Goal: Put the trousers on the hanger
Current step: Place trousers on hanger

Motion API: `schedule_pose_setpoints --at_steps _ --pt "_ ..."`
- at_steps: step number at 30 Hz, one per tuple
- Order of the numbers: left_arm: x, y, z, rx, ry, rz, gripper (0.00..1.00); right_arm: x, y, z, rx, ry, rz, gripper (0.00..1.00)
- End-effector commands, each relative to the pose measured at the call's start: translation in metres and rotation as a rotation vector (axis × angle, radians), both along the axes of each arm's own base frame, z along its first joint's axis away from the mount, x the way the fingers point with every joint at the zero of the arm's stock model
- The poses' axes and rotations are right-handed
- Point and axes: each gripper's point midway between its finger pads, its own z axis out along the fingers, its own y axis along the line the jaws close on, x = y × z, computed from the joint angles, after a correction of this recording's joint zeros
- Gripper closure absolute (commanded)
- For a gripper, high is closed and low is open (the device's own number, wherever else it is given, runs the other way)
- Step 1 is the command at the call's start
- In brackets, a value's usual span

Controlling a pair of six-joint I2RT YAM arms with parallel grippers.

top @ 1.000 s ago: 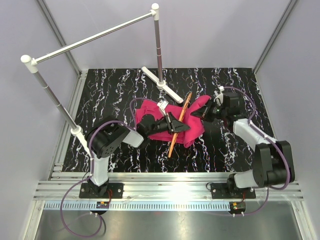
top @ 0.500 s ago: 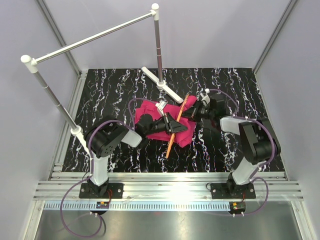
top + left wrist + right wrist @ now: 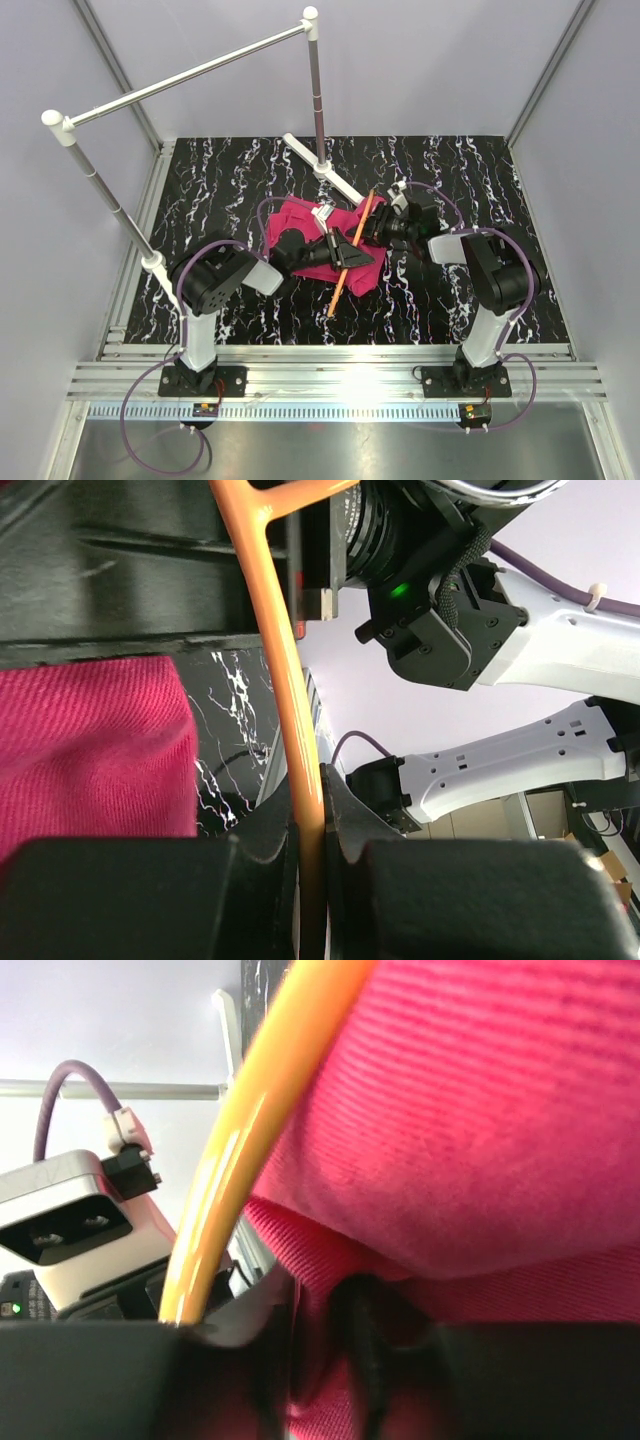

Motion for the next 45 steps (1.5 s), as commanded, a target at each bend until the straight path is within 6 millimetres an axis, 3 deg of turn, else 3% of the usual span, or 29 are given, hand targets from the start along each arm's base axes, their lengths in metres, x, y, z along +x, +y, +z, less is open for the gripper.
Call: schedule_pose_setpoints --at_steps 1,4,8,17,28,37,45 --pt "-0.015 0.014 0.086 -0.275 -0.363 -0.013 1.00 0.001 0.012 0.028 0.018 -0.120 0.058 0.57" --pt "-0.013 0.016 0.083 -0.269 -0.357 -0.002 1.00 -0.001 0.008 0.025 -0.015 -0.126 0.049 0.35" --pt "-0.008 0.020 0.079 -0.260 -0.348 0.008 1.00 -0.002 0.000 0.021 -0.086 -0.128 0.021 0.29" --pt "-0.003 0.020 0.081 -0.264 -0.349 0.021 1.00 -0.013 -0.026 0.016 -0.280 -0.146 -0.024 0.29" --pt "0.004 0.020 0.076 -0.260 -0.327 0.033 1.00 -0.029 -0.050 0.046 -0.392 -0.223 -0.070 0.28" --pt "0.006 0.019 0.064 -0.240 -0.302 0.044 1.00 -0.016 -0.035 0.085 -0.287 -0.309 -0.068 0.28" --pt "-0.001 0.012 0.060 -0.236 -0.293 0.028 1.00 0.000 -0.016 0.084 -0.201 -0.296 -0.054 0.30"
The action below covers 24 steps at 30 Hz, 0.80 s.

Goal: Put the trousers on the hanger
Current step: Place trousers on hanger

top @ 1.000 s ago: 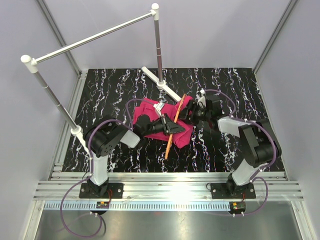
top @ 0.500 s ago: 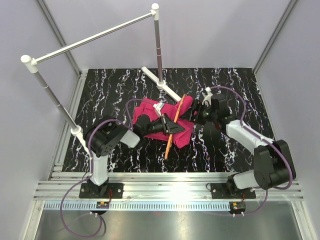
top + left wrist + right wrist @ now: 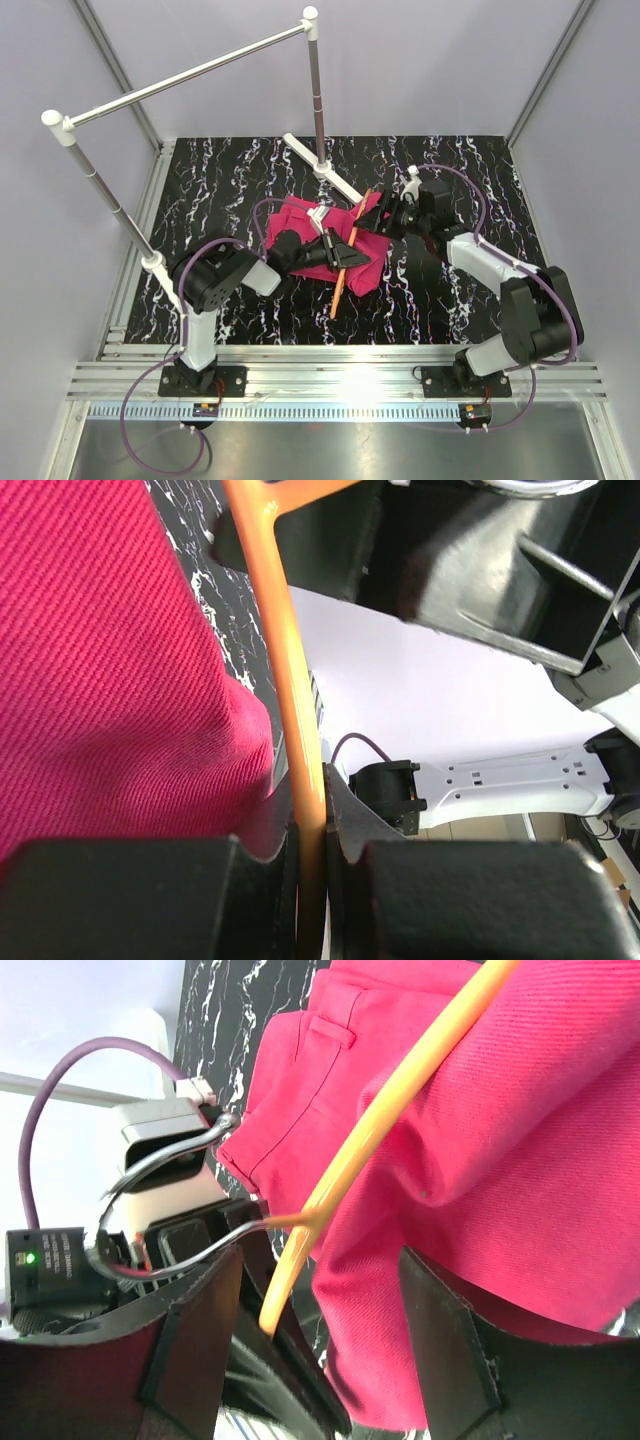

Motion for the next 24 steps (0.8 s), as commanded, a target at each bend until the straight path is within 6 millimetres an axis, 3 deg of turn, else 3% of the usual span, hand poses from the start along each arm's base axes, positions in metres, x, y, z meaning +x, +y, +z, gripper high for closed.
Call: schedule_pose_setpoints --at_steps 1,10,19,24 --pt "-0.006 0.001 0.065 -0.233 -0.303 0.009 1.00 0.012 0.019 0.020 0.066 -0.053 0.039 0.30" --pt "-0.013 -0.008 0.058 -0.229 -0.286 -0.016 1.00 0.014 0.030 0.022 0.088 -0.065 0.064 0.37" --pt "-0.022 -0.020 0.052 -0.231 -0.254 -0.061 1.00 0.011 0.035 0.021 0.091 -0.066 0.110 0.67" --pt "-0.027 -0.022 0.050 -0.229 -0.252 -0.084 1.00 0.008 0.037 0.019 0.098 -0.067 0.135 0.74"
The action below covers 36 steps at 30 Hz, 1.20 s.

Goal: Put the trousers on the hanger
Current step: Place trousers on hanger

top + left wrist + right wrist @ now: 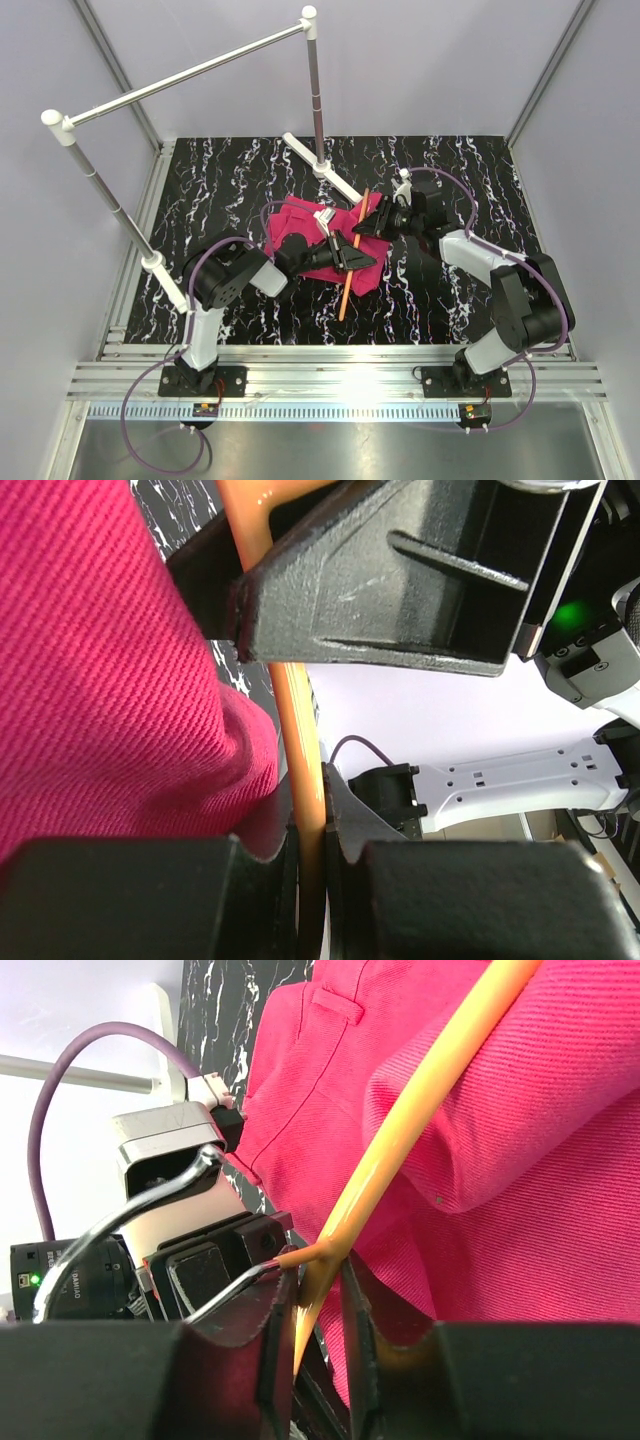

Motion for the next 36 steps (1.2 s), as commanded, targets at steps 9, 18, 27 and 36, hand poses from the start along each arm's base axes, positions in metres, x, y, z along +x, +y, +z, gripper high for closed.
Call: schedule_pose_setpoints --at_steps 9,18,27,36 --pt "-0.027 0.000 0.063 -0.216 -0.271 -0.082 0.86 0.006 0.010 0.031 0.022 -0.121 0.045 1.00" --pt "-0.023 0.023 0.080 -0.225 -0.293 -0.044 0.36 0.003 -0.008 0.055 -0.038 -0.190 -0.031 1.00" --pt "-0.017 0.049 0.103 -0.243 -0.327 -0.004 0.33 0.002 -0.016 0.045 -0.058 -0.168 -0.053 1.00" --pt "0.026 0.067 0.080 -0.064 -0.301 0.165 0.32 0.000 -0.016 0.042 -0.041 -0.162 -0.054 1.00"
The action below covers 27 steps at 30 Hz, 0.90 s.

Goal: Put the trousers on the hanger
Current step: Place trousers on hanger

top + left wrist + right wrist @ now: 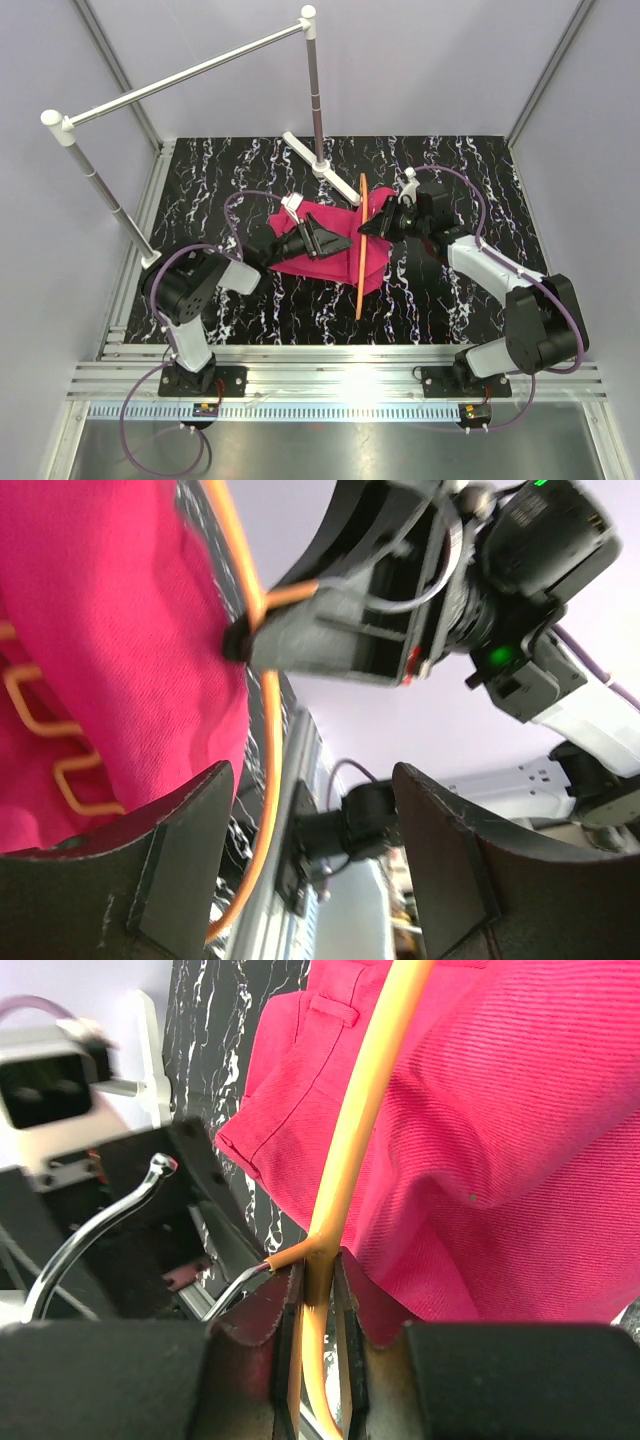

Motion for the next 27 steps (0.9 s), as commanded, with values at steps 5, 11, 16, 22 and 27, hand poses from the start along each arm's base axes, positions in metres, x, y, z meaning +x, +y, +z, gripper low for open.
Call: schedule_pose_setpoints --at_steps 5,11,16,22,27 --pt "0.030 0.013 0.019 0.149 -0.196 0.188 0.30 0.009 -0.002 0.026 0.023 -0.113 -0.004 1.00" --pt "0.053 0.022 -0.002 0.336 -0.150 0.276 0.30 0.010 -0.001 0.028 0.030 -0.121 -0.001 1.00" --pt "0.061 0.015 -0.024 0.385 -0.099 0.256 0.30 0.009 -0.001 0.027 0.039 -0.119 -0.004 1.00" --pt "0.066 0.006 -0.037 0.359 -0.062 0.246 0.30 0.009 0.000 0.028 0.051 -0.115 0.000 1.00" --pt "0.065 -0.009 -0.040 0.353 -0.063 0.221 0.30 0.008 0.001 0.028 0.052 -0.118 0.007 1.00"
